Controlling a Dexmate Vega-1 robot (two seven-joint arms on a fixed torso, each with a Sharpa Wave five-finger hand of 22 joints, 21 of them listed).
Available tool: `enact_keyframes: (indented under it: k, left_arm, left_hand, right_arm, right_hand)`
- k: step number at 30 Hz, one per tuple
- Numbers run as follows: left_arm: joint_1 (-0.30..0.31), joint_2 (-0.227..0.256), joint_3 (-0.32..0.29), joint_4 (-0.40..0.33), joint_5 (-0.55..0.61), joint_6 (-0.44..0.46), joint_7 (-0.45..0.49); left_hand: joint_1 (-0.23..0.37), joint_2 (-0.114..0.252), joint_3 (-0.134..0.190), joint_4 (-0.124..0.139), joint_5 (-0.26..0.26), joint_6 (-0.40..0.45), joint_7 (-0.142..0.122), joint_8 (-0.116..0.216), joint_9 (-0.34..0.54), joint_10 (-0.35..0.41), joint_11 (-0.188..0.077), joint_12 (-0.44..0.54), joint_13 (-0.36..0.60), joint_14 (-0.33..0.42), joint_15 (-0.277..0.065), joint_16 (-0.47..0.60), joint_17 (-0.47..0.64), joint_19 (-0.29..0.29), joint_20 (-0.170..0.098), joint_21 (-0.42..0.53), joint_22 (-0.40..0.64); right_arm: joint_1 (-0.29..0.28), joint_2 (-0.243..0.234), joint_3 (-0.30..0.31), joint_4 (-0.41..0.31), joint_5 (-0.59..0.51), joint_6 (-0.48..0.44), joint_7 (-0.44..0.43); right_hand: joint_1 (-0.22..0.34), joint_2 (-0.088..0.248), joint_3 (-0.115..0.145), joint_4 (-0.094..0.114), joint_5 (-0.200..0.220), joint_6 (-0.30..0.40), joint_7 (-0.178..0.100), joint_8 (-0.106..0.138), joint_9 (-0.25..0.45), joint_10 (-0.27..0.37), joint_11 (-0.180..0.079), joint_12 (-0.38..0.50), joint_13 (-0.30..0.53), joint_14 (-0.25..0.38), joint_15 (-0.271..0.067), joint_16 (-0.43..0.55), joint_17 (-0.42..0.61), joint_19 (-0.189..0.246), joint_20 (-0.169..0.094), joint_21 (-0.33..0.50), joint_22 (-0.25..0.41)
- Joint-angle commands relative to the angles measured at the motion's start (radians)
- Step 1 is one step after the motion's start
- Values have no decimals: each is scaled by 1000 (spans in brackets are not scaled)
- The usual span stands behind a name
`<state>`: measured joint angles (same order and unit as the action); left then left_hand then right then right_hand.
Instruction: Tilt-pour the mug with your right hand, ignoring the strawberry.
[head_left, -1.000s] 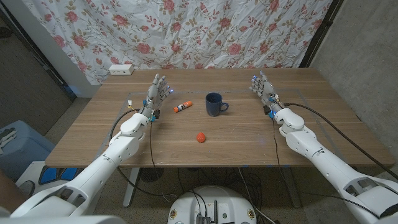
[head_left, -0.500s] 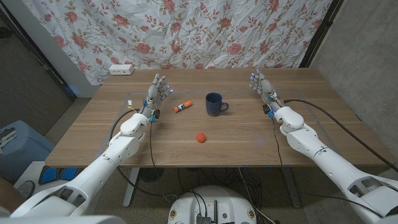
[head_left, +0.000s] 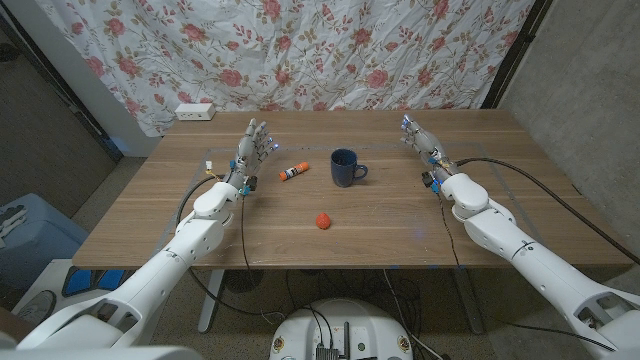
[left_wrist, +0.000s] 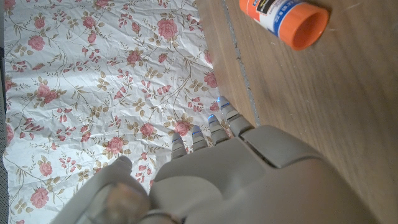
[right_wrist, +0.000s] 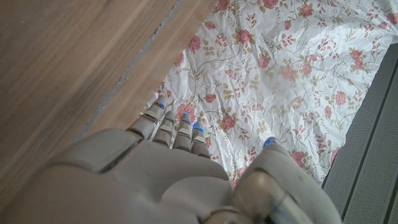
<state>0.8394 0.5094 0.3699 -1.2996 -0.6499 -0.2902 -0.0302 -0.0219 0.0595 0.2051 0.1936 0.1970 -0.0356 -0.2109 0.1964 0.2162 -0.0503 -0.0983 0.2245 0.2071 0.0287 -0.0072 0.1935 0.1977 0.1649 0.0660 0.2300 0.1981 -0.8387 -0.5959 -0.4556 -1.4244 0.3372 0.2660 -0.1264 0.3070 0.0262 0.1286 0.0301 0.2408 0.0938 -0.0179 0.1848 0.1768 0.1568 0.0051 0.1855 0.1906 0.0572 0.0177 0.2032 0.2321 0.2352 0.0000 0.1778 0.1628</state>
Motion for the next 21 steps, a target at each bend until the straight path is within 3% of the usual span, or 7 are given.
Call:
enact_keyframes:
  k: [1, 21]
  left_arm:
    - [-1, 0, 0, 1, 0, 0, 0]
    - [0, 0, 0, 0, 0, 0, 0]
  left_hand:
    - [-3, 118, 6, 1, 4, -2, -7, 6, 2, -3, -7, 4, 4, 8, -4, 5, 5, 9, -1, 6, 3]
    - [-3, 119, 6, 1, 4, -2, -8, 6, 2, -3, -7, 4, 4, 8, -4, 5, 5, 9, 0, 6, 3]
  right_arm:
    - [-45, -30, -15, -104, -107, -73, -98]
    - [-122, -83, -17, -289, -225, -200, -182]
  right_hand:
    - [12, -23, 0, -12, -5, -11, 6, -3, 3, -7, 0, 2, 2, 2, -1, -1, -2, -6, 2, 2, 3]
    - [34, -46, -2, -38, -7, -7, 14, 4, 4, -9, 1, 4, 1, 6, 0, 0, -10, -4, -2, 5, 3]
